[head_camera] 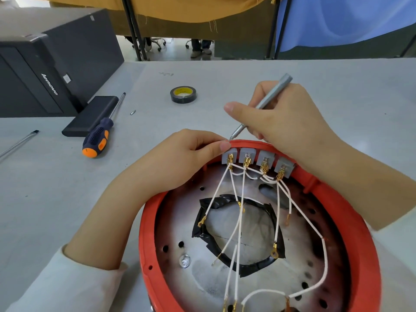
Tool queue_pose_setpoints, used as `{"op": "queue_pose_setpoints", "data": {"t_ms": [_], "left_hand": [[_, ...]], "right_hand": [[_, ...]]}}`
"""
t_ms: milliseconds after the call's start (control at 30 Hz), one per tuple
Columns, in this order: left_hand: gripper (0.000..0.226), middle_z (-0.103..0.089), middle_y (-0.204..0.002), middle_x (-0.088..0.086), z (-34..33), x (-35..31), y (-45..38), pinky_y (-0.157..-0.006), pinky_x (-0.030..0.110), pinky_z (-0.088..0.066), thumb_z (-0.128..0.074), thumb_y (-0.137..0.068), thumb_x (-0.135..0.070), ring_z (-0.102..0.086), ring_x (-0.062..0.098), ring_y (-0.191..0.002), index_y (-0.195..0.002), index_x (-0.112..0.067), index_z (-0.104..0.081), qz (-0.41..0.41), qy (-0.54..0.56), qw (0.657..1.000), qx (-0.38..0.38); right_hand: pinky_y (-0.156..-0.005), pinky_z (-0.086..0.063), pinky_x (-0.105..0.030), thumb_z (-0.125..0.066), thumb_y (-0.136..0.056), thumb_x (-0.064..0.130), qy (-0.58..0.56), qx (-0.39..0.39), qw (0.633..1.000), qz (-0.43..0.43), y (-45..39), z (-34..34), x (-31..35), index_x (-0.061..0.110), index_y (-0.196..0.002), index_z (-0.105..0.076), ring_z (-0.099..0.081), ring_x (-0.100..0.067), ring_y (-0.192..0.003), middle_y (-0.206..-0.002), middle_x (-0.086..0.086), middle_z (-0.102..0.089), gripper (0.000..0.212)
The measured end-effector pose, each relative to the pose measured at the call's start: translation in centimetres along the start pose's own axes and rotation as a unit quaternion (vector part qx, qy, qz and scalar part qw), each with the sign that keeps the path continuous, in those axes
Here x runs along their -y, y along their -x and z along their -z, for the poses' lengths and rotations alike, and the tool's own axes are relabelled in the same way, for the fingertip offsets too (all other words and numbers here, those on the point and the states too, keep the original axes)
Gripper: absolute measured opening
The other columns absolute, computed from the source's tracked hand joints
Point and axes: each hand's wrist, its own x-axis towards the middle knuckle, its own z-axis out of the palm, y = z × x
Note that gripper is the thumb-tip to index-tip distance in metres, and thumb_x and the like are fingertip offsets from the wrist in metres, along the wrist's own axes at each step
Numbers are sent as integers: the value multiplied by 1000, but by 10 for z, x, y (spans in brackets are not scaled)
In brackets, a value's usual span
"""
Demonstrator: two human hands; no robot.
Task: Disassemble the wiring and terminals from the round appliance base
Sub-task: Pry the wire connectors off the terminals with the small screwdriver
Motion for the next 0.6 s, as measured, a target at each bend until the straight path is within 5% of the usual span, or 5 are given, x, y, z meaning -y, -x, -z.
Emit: {"op": "queue_pose_setpoints", "data": {"t_ms": [233, 367, 600], "left_hand": [[29, -70, -99, -18, 1, -3, 2, -94, 35, -47, -43, -96, -46, -62, 2, -97, -108, -36, -68, 3, 0, 1000, 7], [23, -70, -94, -14, 1, -5, 3, -88, 39, -50, -50, -92, -47, -64, 5, -90, -105, -38, -66, 1, -7, 1000, 18], [32, -71, -94, -5, 2, -6, 5, -84, 44, -52, -57, -75, -41, -67, 14, -87, -105, -36, -65, -1, 6, 999, 35]], "right_hand": [[-44, -34, -20, -61, -87, 19, -12, -39, 999, -6, -1, -5, -5, 15, -54, -39, -38, -9, -41, -46, 1, -39, 40], [-41, -30, -14, -52, -87, 6, -39, 26, 999, -2, -8, -9, -4, 15, -54, -32, -34, -5, -38, -42, 10, -31, 40], [-41, -26, -17, -50, -90, 4, -103, 60, 993, -1, -6, -10, -5, 14, -56, -29, -26, -8, -43, -54, -8, -26, 41]]}}
